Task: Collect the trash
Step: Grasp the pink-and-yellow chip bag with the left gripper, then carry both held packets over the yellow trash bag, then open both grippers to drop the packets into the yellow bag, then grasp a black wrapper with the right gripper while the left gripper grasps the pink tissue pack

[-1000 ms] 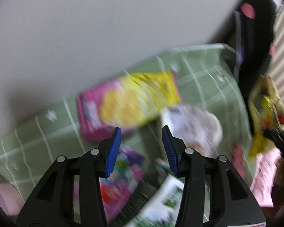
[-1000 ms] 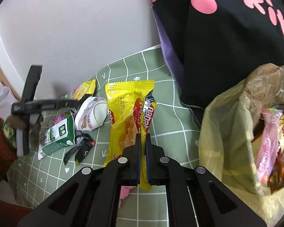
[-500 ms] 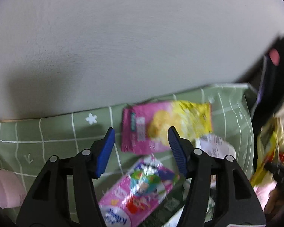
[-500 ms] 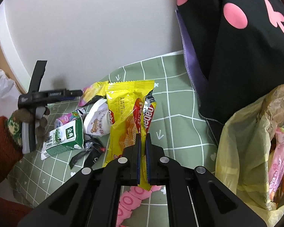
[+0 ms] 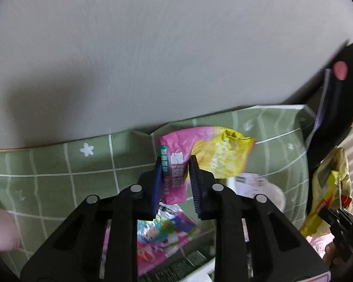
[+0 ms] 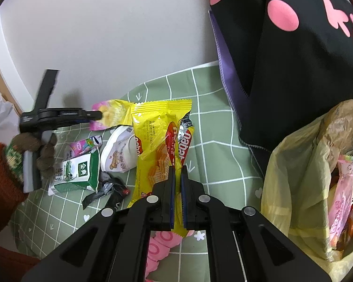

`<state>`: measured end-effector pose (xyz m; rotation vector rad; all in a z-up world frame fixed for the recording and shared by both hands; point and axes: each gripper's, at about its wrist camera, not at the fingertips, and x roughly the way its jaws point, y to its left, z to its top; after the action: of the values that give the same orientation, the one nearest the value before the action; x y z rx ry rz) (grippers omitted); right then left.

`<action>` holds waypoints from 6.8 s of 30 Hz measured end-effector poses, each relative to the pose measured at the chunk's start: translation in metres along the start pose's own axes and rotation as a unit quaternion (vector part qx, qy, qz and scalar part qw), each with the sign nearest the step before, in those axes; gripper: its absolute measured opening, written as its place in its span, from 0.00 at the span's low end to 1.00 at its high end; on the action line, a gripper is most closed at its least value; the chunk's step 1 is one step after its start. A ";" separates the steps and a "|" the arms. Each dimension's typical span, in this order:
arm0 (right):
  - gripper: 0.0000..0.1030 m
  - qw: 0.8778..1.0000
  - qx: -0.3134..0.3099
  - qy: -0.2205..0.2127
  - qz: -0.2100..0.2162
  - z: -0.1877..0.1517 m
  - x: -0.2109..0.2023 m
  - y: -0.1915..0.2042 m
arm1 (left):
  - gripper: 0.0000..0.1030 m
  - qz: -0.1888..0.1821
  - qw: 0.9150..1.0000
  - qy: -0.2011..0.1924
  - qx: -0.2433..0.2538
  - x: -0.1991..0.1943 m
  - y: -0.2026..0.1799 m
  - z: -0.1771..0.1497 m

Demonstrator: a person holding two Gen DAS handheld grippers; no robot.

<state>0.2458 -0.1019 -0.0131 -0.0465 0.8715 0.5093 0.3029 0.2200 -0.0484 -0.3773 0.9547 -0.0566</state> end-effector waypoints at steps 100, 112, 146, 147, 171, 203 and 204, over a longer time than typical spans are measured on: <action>0.06 0.974 0.108 -0.034 -0.198 -0.064 -0.130 -0.210 | 0.21 -0.198 0.908 0.115 0.351 0.028 -0.398 -0.097; 0.06 0.969 0.124 -0.044 -0.208 -0.067 -0.135 -0.206 | 0.29 -0.214 0.907 0.120 0.342 0.026 -0.392 -0.094; 0.39 0.997 0.003 -0.068 -0.043 -0.023 -0.073 -0.057 | 0.46 -0.008 0.994 -0.054 0.099 -0.080 -0.044 -0.064; 0.39 0.998 -0.003 -0.057 -0.024 -0.023 -0.063 -0.046 | 0.46 0.006 0.996 -0.060 0.073 -0.085 -0.024 -0.065; 0.39 0.959 -0.210 0.132 0.134 -0.033 0.106 0.090 | 0.46 0.038 0.998 -0.043 0.011 -0.096 0.044 -0.088; 0.21 0.994 -0.049 0.090 0.035 -0.044 0.043 0.000 | 0.05 0.065 0.998 0.017 -0.003 -0.044 0.051 -0.069; 0.21 0.994 -0.048 0.088 0.035 -0.044 0.042 0.001 | 0.04 0.063 0.998 0.012 -0.003 -0.048 0.050 -0.069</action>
<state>0.2358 -0.0947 -0.0731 -0.1517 1.0227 0.6195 0.2141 0.2565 -0.0635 -0.3225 1.0002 0.0575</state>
